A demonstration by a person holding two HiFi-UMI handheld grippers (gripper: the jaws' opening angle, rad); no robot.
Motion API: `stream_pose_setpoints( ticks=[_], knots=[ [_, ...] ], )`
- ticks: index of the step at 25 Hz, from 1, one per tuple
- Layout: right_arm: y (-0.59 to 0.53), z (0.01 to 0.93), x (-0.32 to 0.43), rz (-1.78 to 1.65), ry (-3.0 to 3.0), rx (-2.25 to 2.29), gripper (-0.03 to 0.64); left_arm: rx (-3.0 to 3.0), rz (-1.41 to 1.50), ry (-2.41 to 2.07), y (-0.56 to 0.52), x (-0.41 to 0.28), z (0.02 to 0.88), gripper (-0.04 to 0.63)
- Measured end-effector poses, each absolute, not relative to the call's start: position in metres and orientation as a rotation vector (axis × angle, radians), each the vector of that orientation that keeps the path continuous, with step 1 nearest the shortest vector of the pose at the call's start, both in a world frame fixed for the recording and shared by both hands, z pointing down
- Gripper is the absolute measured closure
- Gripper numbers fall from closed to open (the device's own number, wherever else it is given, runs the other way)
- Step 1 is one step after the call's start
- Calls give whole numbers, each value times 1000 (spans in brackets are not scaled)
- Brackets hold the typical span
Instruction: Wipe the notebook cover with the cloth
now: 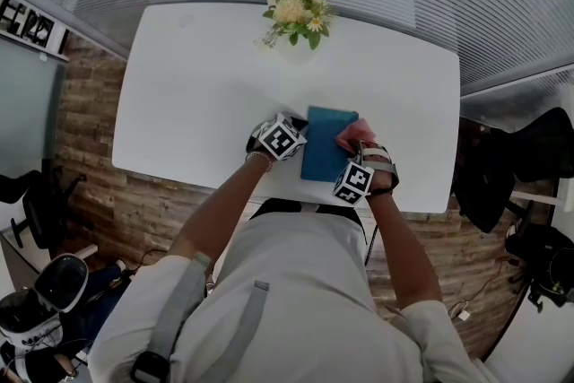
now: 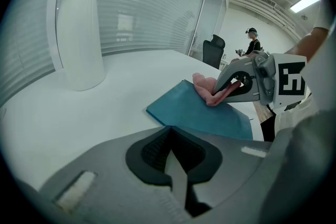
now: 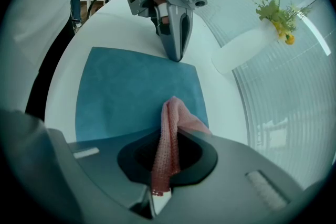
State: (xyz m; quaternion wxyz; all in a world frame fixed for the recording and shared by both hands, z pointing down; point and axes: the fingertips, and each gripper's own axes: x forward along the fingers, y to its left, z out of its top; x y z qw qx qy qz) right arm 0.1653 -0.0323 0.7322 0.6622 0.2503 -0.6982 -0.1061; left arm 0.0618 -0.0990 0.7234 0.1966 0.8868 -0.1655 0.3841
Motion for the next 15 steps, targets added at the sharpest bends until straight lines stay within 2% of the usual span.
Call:
stream_pose_setpoints(
  ticks=[15],
  knots=[
    [-5,736,162,-179,-1610,560,611,2488,1070,-465,-101,63,723,592]
  ],
)
